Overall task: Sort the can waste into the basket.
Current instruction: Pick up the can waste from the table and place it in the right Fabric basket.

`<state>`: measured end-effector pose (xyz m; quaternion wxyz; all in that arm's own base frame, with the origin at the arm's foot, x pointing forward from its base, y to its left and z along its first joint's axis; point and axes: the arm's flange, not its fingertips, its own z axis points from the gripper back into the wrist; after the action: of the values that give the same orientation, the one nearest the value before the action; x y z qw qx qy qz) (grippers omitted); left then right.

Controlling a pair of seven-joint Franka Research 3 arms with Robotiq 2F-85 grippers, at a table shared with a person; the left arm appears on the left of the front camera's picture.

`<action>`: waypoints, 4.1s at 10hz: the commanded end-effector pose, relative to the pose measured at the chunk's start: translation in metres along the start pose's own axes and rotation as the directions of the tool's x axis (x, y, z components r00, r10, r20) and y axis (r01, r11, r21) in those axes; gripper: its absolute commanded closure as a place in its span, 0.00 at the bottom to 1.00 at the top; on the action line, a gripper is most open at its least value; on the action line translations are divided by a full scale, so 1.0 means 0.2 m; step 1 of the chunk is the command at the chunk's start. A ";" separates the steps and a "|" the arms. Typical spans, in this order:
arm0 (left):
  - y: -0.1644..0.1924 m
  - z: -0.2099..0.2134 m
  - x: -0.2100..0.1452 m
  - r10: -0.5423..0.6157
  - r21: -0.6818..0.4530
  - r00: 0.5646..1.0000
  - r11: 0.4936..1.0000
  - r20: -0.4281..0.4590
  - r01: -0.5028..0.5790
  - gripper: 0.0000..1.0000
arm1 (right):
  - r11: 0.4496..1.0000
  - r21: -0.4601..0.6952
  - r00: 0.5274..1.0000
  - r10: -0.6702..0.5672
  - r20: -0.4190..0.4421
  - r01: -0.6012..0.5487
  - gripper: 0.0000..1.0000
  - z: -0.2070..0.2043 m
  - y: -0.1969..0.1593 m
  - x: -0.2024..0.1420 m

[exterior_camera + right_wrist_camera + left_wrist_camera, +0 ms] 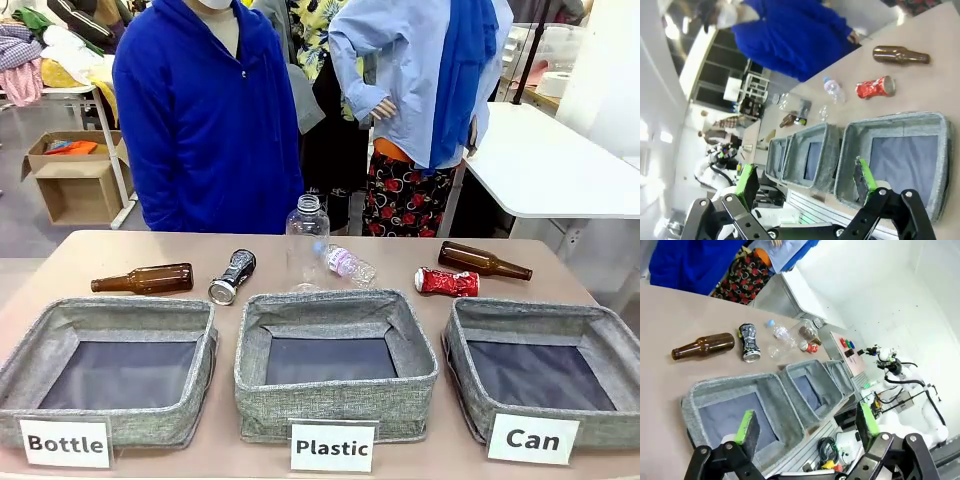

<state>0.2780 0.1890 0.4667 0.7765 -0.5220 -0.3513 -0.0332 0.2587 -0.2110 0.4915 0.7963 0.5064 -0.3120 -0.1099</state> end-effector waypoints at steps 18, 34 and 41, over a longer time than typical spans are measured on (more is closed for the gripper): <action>-0.21 -0.24 0.36 -0.145 0.031 0.953 0.987 -0.266 0.158 0.00 | 0.999 0.003 0.999 0.037 -0.019 -0.037 0.00 0.01 0.08 -0.01; -0.14 -0.20 0.26 -0.088 0.014 0.983 0.996 -0.160 0.092 0.00 | 0.999 0.003 0.999 0.037 -0.019 -0.037 0.00 0.01 0.08 -0.01; -0.33 -1.15 0.40 -0.157 0.192 0.809 0.929 -0.567 0.315 0.00 | 0.999 0.003 0.999 0.037 -0.019 -0.037 0.00 0.01 0.08 -0.01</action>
<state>0.4108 -0.0040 0.5222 0.8801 -0.3656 -0.2045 -0.2235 0.2511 -0.2025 0.5040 0.8074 0.4985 -0.2992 -0.1004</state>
